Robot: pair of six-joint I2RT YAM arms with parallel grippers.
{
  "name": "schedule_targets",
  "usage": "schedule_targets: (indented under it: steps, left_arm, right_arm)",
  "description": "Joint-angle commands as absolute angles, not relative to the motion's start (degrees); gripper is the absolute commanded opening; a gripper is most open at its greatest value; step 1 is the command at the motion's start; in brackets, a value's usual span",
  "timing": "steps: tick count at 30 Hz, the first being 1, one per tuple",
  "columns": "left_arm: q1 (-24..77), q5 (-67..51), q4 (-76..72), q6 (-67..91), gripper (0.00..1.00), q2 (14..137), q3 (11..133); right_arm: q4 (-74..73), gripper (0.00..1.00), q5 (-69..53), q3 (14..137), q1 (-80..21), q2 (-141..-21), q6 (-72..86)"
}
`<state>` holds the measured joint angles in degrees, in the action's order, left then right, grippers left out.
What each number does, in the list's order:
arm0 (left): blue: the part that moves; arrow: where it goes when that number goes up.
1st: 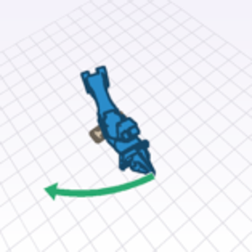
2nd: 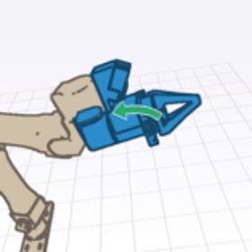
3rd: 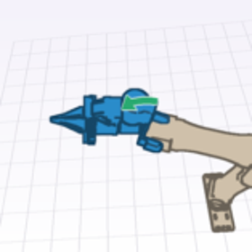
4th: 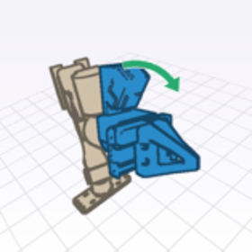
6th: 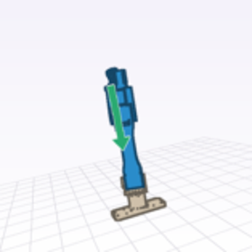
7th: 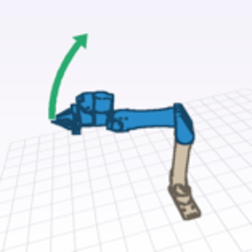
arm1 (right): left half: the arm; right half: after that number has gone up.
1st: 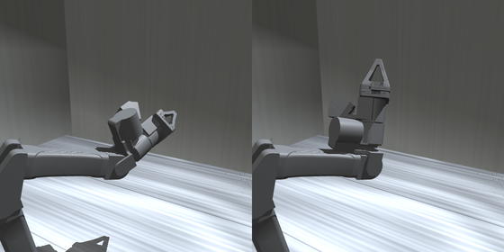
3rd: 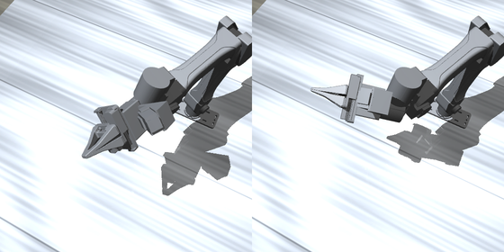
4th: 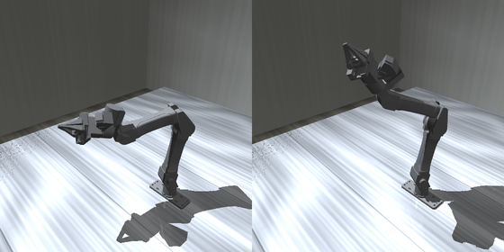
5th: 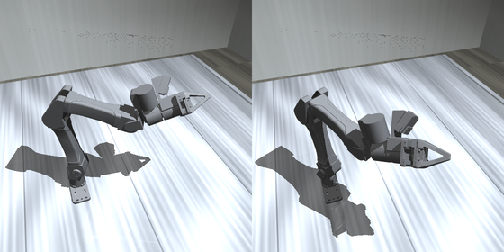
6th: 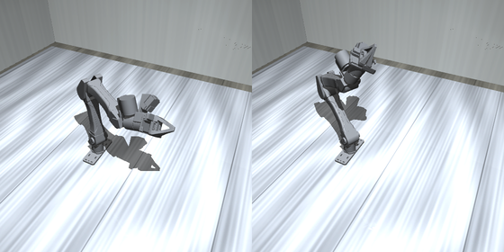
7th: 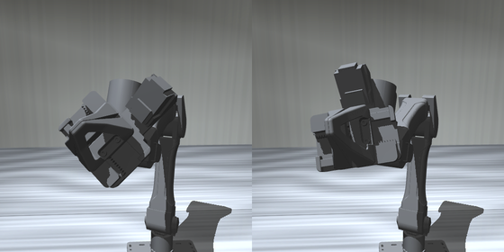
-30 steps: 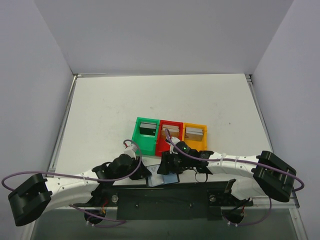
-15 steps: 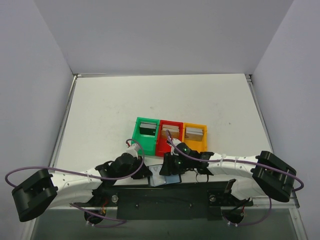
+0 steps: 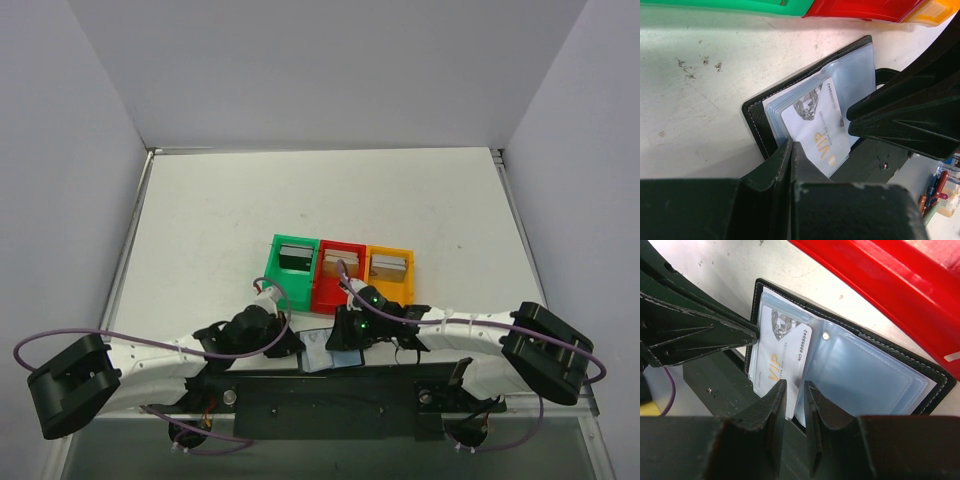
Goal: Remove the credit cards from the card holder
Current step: Remove the credit card from the card holder.
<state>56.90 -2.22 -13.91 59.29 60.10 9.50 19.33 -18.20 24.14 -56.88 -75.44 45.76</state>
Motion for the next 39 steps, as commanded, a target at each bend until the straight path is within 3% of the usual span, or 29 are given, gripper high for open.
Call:
schedule_targets:
  steps: [1,10,24,35,39]
  left_arm:
    - [57.04,-2.20,-15.12,58.27,0.08,61.17,11.43]
    - [57.04,-2.20,-15.64,58.36,0.05,62.31,11.69]
    - [57.04,-1.76,-15.91,58.71,0.02,62.31,10.99]
    - [57.04,-1.85,-16.43,58.71,0.00,62.75,11.07]
    - [57.13,-1.85,-16.35,58.80,0.00,62.67,11.07]
  right_arm:
    - [21.97,0.16,-20.04,23.47,-55.90,-75.67,46.23]
    - [23.03,0.11,-21.00,23.47,-55.81,-77.43,46.14]
    - [22.85,0.20,-20.30,21.18,-54.76,-75.76,46.58]
    - [23.99,0.12,-21.36,21.80,-54.93,-76.82,46.49]
    - [22.68,0.03,-20.83,21.88,-54.93,-76.99,46.41]
